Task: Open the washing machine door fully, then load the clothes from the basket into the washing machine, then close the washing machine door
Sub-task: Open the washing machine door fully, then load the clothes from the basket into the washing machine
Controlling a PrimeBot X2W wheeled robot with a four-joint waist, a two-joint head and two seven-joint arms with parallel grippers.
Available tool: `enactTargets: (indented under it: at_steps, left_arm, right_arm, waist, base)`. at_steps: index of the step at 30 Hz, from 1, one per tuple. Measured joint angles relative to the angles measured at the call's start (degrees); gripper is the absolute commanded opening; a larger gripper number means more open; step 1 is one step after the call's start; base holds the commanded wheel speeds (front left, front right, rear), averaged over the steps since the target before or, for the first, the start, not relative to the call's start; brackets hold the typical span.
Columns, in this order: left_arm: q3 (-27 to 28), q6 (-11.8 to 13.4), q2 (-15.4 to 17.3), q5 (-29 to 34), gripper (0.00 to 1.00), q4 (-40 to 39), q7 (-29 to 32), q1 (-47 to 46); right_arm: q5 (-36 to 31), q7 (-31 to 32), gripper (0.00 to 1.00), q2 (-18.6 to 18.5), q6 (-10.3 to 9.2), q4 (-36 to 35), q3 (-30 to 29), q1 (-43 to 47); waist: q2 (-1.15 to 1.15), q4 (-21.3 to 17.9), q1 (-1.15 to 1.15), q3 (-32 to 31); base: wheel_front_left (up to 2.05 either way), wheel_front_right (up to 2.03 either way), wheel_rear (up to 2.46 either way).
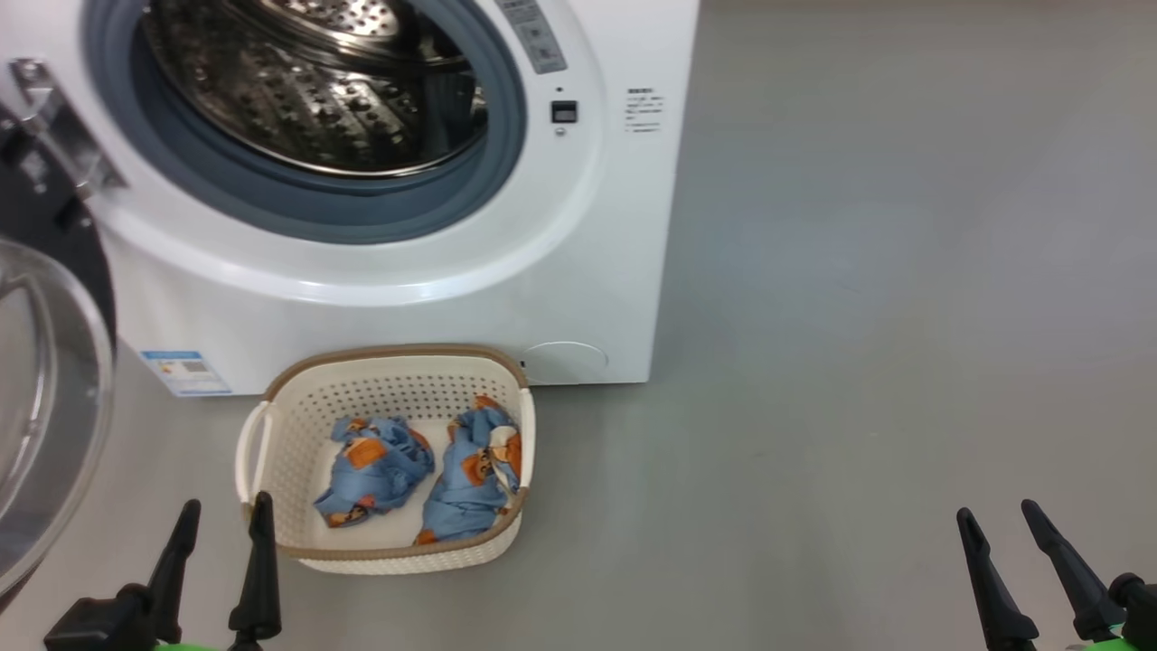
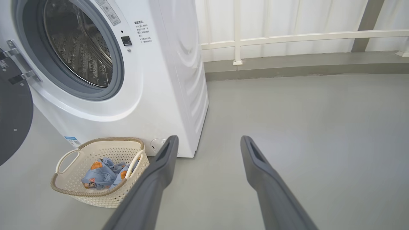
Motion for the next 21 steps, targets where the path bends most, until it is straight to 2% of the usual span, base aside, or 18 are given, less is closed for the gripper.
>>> enactTargets:
  at_steps: [10,21]
  left_arm:
    - [-1.75,0.00,-0.02,-0.40,1.00,-1.15,0.00,0.00]
    - [-2.29,0.00,0.31,-2.34,1.00,-0.12,0.00,-0.01]
  right_arm:
    - [0.00,0.00,1.00,0.14,0.00,0.02,-0.73,-0.15]
    - [0.00,0.00,1.00,0.37,0.00,0.02,-0.87,-0.15]
  waist:
    - [0.00,-3.86,0.00,0.56]
    - [0.00,-3.83,0.00,0.26]
  base:
    - [0.00,0.00,0.00]
    - [0.00,0.00,0.00]
